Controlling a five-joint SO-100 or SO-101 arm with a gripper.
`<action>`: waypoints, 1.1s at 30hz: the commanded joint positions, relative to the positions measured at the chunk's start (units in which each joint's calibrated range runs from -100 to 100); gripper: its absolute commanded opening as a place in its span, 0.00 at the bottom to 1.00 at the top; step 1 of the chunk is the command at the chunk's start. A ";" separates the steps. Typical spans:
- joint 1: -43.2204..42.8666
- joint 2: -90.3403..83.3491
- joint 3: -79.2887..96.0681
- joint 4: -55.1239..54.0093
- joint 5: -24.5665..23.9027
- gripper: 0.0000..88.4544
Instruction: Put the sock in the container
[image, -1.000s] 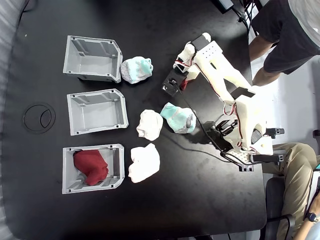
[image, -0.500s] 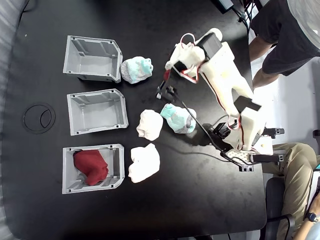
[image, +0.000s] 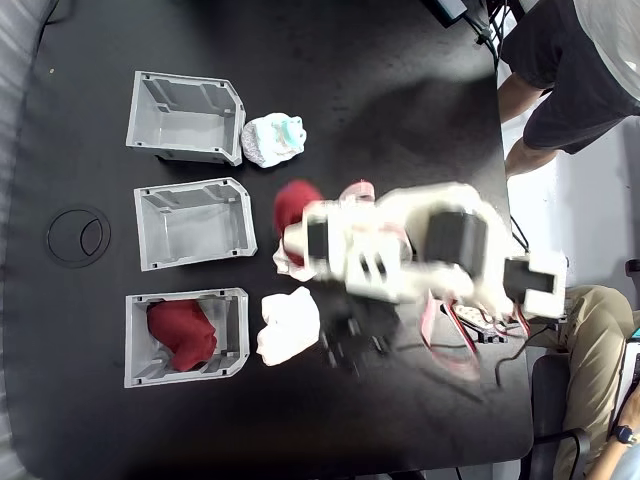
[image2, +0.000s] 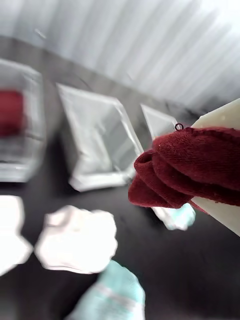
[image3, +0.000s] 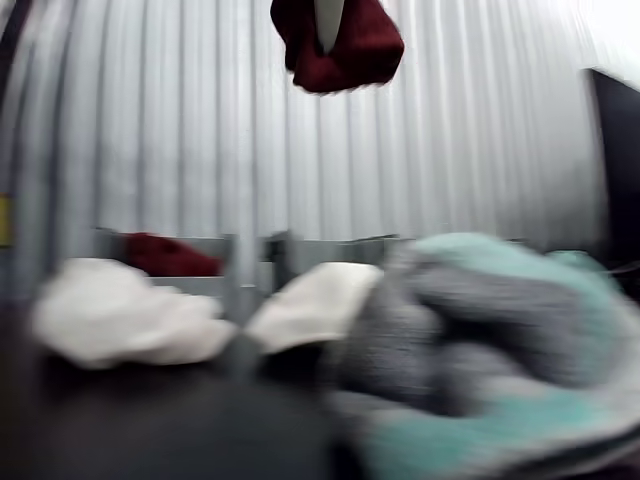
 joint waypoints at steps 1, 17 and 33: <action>-9.16 -5.03 -1.77 1.76 -0.35 0.02; -16.80 -14.74 18.88 1.00 -4.64 0.02; -10.34 -4.20 18.79 -22.15 -4.82 0.02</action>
